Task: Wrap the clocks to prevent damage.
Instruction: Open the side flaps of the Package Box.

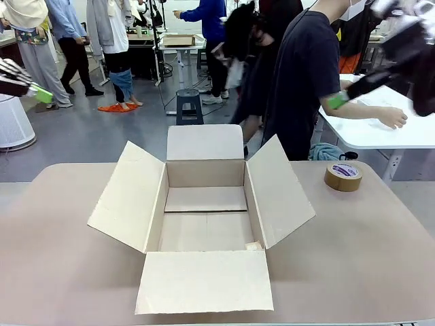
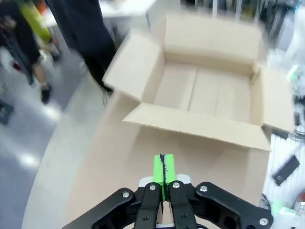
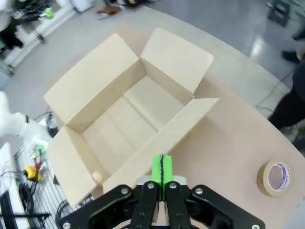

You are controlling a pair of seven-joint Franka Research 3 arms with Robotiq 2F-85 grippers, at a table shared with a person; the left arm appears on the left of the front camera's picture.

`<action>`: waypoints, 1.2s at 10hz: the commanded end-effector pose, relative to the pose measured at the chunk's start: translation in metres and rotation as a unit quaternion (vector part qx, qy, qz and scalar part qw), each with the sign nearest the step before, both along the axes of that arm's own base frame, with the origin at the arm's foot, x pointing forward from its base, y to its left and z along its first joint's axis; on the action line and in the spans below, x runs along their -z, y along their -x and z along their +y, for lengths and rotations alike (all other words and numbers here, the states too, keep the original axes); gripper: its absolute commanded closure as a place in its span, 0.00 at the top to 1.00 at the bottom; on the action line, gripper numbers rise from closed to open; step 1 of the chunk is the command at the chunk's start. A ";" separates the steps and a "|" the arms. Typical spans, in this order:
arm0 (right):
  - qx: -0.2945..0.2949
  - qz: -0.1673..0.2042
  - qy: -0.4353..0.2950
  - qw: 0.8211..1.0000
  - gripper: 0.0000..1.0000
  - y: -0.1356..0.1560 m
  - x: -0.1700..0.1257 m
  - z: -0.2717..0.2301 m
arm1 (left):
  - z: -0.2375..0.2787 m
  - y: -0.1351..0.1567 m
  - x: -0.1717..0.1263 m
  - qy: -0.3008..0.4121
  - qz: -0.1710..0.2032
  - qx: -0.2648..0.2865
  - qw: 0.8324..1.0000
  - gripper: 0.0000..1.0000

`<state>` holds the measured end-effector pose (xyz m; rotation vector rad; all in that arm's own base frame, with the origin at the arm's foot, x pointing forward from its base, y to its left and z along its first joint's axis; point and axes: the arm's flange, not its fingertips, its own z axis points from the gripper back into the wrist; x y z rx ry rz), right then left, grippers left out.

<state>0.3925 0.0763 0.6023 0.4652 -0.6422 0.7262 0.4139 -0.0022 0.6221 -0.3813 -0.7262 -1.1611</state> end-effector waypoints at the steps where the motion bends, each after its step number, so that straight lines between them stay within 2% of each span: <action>1: 0.065 0.084 0.110 0.988 0.01 -0.002 0.009 0.078 | -0.054 -0.026 -0.023 -0.125 0.091 -0.015 0.988 0.00; 3: 0.108 0.134 0.165 0.971 0.01 -0.002 0.024 0.125 | -0.121 -0.031 -0.012 -0.213 0.175 -0.049 0.960 0.00; 4: 0.119 0.144 0.171 0.967 0.01 -0.001 0.026 0.135 | -0.142 -0.032 -0.005 -0.236 0.191 -0.072 0.950 0.00; 6: 0.120 0.159 0.162 0.966 0.01 -0.002 0.025 0.136 | -0.157 -0.035 0.008 -0.246 0.225 -0.072 0.940 0.00; 7: 0.093 0.154 0.168 0.969 0.01 -0.002 0.022 0.125 | -0.151 -0.035 0.012 -0.263 0.224 -0.067 0.936 0.00; 8: 0.125 0.143 0.182 0.965 0.01 0.004 0.042 0.141 | -0.166 -0.026 0.021 -0.255 0.204 -0.080 0.942 0.00; 12: 0.125 0.143 0.182 0.965 0.01 0.004 0.042 0.141 | -0.166 -0.026 0.021 -0.255 0.204 -0.080 0.942 0.00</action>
